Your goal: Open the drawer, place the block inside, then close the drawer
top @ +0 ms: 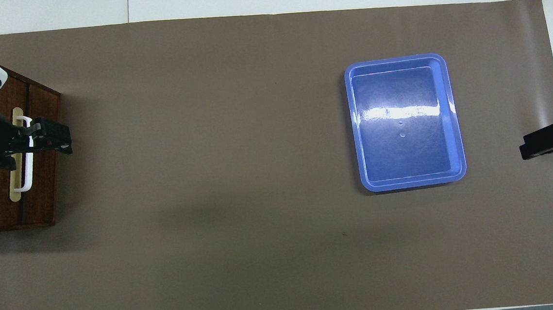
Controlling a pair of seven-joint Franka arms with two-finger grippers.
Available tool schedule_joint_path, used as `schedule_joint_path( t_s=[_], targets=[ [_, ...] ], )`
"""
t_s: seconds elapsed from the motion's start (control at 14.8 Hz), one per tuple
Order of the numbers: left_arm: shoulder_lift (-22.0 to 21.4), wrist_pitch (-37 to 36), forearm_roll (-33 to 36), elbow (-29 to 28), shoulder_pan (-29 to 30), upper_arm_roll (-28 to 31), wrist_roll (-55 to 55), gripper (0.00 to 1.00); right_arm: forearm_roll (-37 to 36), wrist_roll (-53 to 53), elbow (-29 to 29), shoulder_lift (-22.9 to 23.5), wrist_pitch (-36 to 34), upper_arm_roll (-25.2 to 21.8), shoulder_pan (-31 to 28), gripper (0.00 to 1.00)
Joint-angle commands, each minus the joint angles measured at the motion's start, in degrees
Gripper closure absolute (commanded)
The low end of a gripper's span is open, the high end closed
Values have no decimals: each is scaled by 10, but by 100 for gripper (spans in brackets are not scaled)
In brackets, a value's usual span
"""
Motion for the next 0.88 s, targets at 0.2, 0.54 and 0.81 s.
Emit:
schedule_joint_path(
  t_s=[0.2, 0.54, 0.81],
  targets=[
    [12, -34, -6, 38, 15, 10, 111, 0, -9, 2, -5, -9, -6, 10, -10, 0],
    [28, -46, 8, 70, -12, 6, 130, 0, -9, 2, -5, -9, -6, 10, -11, 0],
    [17, -39, 7, 45, -11, 8, 132, 0, -9, 3, -5, -9, -6, 10, -11, 0]
  ],
)
